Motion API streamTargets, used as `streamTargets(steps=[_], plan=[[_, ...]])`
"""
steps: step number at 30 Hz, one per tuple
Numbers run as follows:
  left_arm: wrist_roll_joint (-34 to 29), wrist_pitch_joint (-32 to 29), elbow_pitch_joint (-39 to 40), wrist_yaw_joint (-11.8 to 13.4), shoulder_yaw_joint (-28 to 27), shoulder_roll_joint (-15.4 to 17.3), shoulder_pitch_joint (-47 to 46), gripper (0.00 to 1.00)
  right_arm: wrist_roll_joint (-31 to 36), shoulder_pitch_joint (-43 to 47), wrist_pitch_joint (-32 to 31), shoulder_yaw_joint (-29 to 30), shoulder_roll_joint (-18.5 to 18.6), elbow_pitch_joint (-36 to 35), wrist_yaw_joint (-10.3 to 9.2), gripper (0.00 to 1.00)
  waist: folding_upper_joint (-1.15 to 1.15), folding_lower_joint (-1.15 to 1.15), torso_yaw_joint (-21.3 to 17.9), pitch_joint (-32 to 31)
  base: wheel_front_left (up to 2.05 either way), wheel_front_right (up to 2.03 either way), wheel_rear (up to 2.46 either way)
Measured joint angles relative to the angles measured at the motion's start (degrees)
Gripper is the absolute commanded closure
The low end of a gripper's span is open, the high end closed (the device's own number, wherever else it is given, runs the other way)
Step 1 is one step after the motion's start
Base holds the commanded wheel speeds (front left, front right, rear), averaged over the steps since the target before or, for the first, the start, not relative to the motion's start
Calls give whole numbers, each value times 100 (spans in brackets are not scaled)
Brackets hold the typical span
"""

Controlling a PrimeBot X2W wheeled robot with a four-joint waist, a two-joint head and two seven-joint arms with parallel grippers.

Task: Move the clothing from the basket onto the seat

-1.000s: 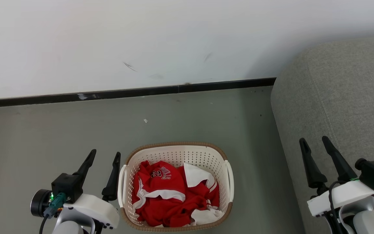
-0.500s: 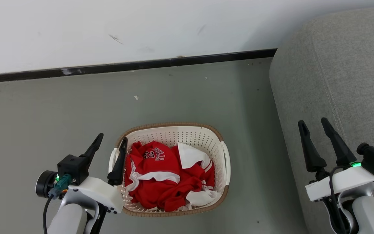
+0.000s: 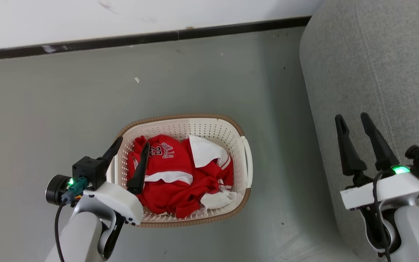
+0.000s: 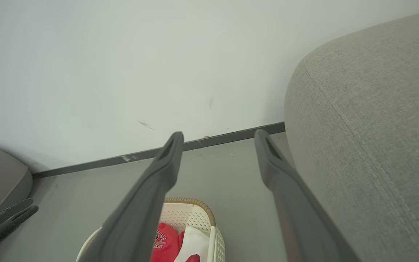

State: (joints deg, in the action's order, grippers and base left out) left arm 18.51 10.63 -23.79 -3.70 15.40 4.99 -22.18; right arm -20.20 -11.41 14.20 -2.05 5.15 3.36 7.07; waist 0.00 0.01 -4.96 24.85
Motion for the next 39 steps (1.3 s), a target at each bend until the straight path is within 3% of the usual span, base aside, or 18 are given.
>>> streamTargets(steps=[13,28,39], plan=[[-67,-156,-343,-58,211,-86,-546,0,-34,-311,0,-43,-100,-179,0,0,0,0,-174,671,0,0,0],[-149,-520,-987,-151,364,-91,-1276,0,-31,-556,44,-218,-200,-1031,0,0,0,0,-470,1549,0,0,0],[-303,-812,-1540,-157,452,13,-1740,0,-33,-790,44,-323,-232,-1280,0,0,0,0,-741,2105,0,0,0]])
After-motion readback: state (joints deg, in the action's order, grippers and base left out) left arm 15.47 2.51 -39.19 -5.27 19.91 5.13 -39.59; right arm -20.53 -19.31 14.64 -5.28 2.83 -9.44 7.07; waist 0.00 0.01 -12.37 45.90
